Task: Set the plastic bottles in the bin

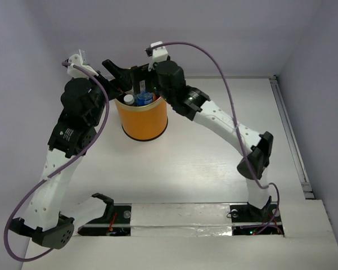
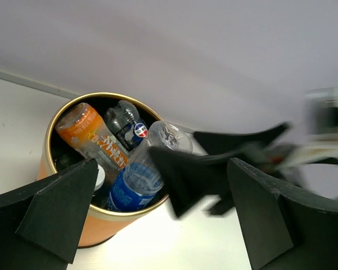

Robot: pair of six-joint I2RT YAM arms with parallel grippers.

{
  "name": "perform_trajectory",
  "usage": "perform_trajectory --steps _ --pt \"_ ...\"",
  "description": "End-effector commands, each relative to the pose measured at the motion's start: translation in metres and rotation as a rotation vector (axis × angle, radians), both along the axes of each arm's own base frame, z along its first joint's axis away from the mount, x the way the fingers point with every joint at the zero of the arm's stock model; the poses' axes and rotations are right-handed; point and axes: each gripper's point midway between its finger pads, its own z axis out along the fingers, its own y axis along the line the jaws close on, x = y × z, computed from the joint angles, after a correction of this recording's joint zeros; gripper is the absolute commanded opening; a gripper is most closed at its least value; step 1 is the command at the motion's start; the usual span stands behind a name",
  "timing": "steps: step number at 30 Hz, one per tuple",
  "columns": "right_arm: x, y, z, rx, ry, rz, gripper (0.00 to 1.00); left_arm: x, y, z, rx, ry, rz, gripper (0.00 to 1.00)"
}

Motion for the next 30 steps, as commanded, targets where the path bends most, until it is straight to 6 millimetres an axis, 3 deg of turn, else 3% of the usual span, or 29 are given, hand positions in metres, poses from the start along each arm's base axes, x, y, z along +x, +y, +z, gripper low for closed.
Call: perform_trajectory --steps 1,2,3,4,6,7,8,10,11,13,14,16,17,18,19,20,21,24,30 --pt "-0.039 -0.036 0.106 0.199 -0.108 0.027 1.00 -0.015 0.010 0.024 -0.013 -0.053 0.011 0.99" --pt "-0.043 -0.043 0.111 0.208 -0.111 0.022 1.00 -0.016 0.009 0.023 -0.012 -0.052 0.005 0.99" --pt "-0.057 -0.063 0.135 0.248 -0.137 0.009 1.00 -0.019 0.008 0.023 -0.017 -0.052 -0.003 0.99" --pt "-0.059 -0.069 0.121 0.242 -0.116 -0.002 1.00 -0.019 0.007 0.018 -0.016 -0.042 -0.007 0.99" --pt "-0.074 -0.094 0.124 0.285 -0.124 -0.029 0.94 -0.028 0.008 0.016 -0.022 -0.047 -0.021 0.99" --pt "-0.101 -0.132 0.161 0.389 -0.181 -0.042 0.84 -0.029 0.008 0.007 -0.014 -0.032 -0.024 0.99" --pt "-0.104 -0.143 0.130 0.363 -0.142 -0.075 0.46 -0.033 0.010 0.002 -0.008 -0.019 -0.026 0.99" --pt "-0.119 -0.196 0.130 0.446 -0.140 -0.213 0.10 -0.046 0.016 -0.001 -0.005 -0.018 -0.021 0.99" --pt "-0.140 -0.233 0.125 0.484 -0.148 -0.254 0.00 -0.051 0.021 -0.005 0.003 -0.008 -0.011 0.99" --pt "-0.156 -0.283 0.111 0.529 -0.134 -0.390 0.00 -0.064 0.031 0.001 0.003 -0.031 0.014 0.99" --pt "-0.176 -0.317 0.115 0.593 -0.148 -0.424 0.03 -0.067 0.038 0.004 0.002 -0.043 0.040 0.99" --pt "-0.185 -0.353 0.080 0.601 -0.099 -0.563 0.18 -0.078 0.047 0.018 -0.013 -0.095 0.064 0.99" --pt "-0.191 -0.369 0.073 0.620 -0.092 -0.607 0.39 -0.081 0.051 0.026 -0.007 -0.122 0.072 0.99" --pt "-0.203 -0.391 0.071 0.669 -0.097 -0.649 0.54 -0.084 0.054 0.032 -0.009 -0.138 0.080 0.99" --pt "-0.205 -0.405 0.052 0.672 -0.081 -0.733 0.66 -0.090 0.057 0.043 -0.012 -0.164 0.083 0.99" --pt "-0.208 -0.413 0.049 0.685 -0.085 -0.754 0.82 -0.092 0.059 0.046 0.004 -0.169 0.089 0.99" --pt "-0.215 -0.425 0.048 0.715 -0.095 -0.770 0.87 -0.094 0.061 0.049 0.010 -0.174 0.093 0.99" --pt "-0.219 -0.433 0.045 0.712 -0.101 -0.787 1.00 -0.100 0.073 0.051 0.056 -0.163 0.137 0.99" --pt "-0.212 -0.418 0.041 0.646 -0.074 -0.761 1.00 -0.101 0.073 0.034 0.086 -0.131 0.129 0.99"
